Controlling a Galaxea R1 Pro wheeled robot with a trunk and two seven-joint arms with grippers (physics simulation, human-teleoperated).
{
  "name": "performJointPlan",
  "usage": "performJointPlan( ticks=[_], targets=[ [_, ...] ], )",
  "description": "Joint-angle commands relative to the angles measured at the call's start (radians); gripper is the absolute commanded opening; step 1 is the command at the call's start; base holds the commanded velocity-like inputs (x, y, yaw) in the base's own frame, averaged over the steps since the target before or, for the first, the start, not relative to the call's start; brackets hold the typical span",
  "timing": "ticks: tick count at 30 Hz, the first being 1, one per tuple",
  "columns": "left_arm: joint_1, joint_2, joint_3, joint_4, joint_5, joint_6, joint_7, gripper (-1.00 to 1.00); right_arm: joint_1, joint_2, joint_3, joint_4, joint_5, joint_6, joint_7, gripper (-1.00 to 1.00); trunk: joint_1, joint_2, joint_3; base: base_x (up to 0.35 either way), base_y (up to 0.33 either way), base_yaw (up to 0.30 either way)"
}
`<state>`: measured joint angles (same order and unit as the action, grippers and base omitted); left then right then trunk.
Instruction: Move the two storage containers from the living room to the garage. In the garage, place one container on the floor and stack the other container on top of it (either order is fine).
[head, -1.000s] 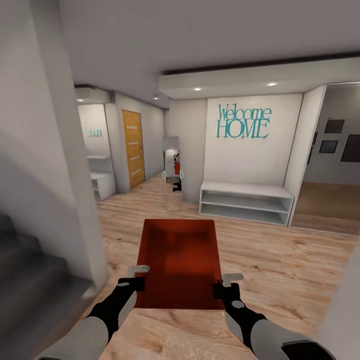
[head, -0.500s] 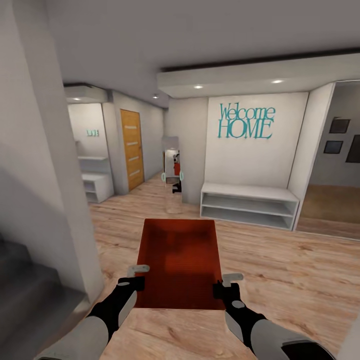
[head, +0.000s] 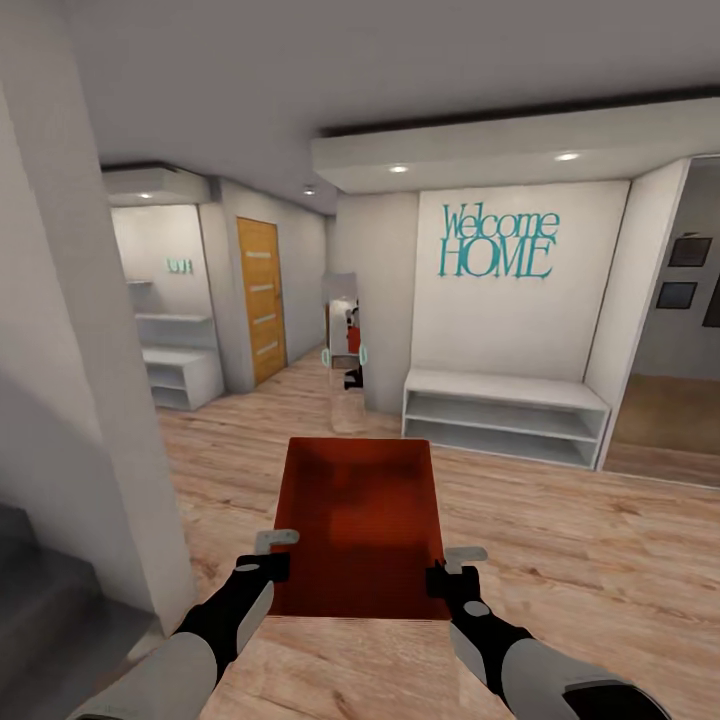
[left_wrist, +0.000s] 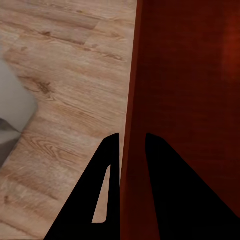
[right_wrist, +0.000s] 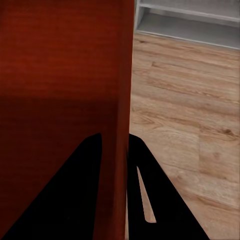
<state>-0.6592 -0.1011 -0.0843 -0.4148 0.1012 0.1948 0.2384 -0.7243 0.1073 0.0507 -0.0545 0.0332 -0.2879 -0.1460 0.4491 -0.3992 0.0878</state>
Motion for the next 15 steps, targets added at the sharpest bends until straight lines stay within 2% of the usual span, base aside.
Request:
performJointPlan(
  ticks=[1,15],
  targets=[
    [0.0,0.001,0.04,-0.005,-0.018,-0.077,0.025,-1.0,0.0,0.0,-0.046,0.001,0.014,0.001,0.008,-1.0,0.001,-0.001,0.0,0.321,0.0,0.0],
    [0.0,0.001,0.04,-0.001,-0.018,-0.077,0.025,-1.0,0.0,0.0,-0.046,0.001,0.014,0.001,0.011,-1.0,0.001,-0.001,0.0,0.322,0.0,0.0]
  ],
)
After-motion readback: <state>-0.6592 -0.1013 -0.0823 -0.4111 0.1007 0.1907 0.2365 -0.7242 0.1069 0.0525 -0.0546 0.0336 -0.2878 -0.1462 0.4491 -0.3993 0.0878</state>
